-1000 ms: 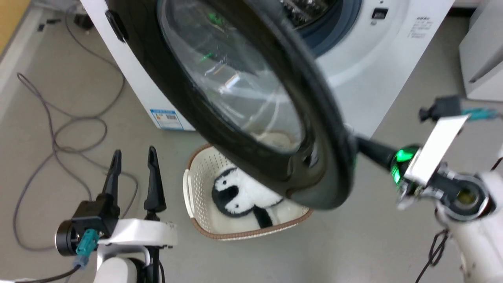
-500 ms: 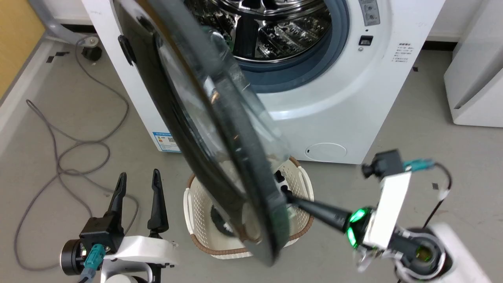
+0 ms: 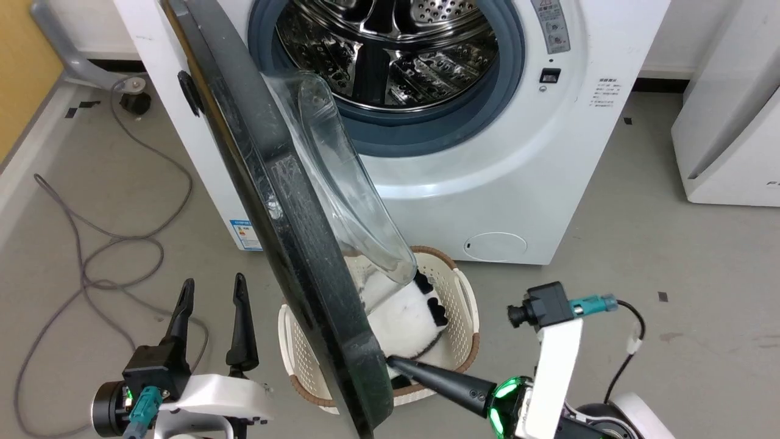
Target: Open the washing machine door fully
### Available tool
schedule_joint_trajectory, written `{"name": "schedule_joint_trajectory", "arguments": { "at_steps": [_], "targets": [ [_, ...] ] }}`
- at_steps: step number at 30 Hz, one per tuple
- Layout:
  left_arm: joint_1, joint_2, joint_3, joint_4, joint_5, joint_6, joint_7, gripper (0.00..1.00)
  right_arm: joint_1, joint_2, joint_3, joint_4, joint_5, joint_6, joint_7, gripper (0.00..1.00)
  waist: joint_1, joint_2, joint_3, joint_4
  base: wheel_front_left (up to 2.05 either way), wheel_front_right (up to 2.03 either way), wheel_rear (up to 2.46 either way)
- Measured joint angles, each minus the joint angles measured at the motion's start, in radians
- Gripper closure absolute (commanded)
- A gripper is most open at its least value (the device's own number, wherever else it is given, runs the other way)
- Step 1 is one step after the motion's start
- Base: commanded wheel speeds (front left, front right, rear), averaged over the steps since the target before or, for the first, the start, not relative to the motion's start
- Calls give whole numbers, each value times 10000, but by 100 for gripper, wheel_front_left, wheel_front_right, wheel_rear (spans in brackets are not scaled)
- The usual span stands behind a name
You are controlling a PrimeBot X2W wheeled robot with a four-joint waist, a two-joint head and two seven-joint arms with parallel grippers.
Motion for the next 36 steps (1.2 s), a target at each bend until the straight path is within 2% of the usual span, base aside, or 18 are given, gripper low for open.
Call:
{"name": "schedule_joint_trajectory", "arguments": {
  "at_steps": [5,10,15,20,24,26,28,30,32,36],
  "targets": [
    [118,0,46,63,2,0,0,0,93,-25,-571,-92,-307,0,-1057,100,0,0,-204,-44,0,0,0],
    [410,0,157,105,4,-2,0,0,84,-297,-1503,-274,-1532,0,-3317,100,0,0,-464,-153,0,0,0],
    [458,0,224,102,6,-2,0,0,61,-890,-1887,-332,-3294,0,-6019,100,0,0,-601,-289,0,0,0],
    [626,-2,314,98,8,-4,0,0,78,-1584,-2040,535,-5536,2,-8353,100,0,0,-751,-420,0,0,0],
    [668,-2,362,73,8,-4,0,0,85,-1680,-2638,1145,-7313,4,-8966,100,0,0,-845,-509,0,0,0],
    [699,0,385,56,6,-4,0,0,105,-1499,-3187,1235,-8167,6,-9016,100,1,0,-879,-547,0,0,0],
    [764,0,391,48,6,-4,0,0,239,-1363,-3787,1072,-9522,12,-9043,100,1,0,-906,-572,0,0,0],
    [806,-4,391,46,6,-4,-2,0,441,-1045,-4299,832,-10395,12,-9047,100,0,0,-926,-591,0,0,0],
    [810,0,395,44,6,-4,0,0,753,-884,-4460,579,-11545,13,-9045,100,1,0,-942,-610,0,0,0],
    [817,-2,395,44,8,-4,-2,0,1414,-389,-4675,159,-12746,13,-9045,100,1,0,-973,-636,0,0,0]
  ]
}}
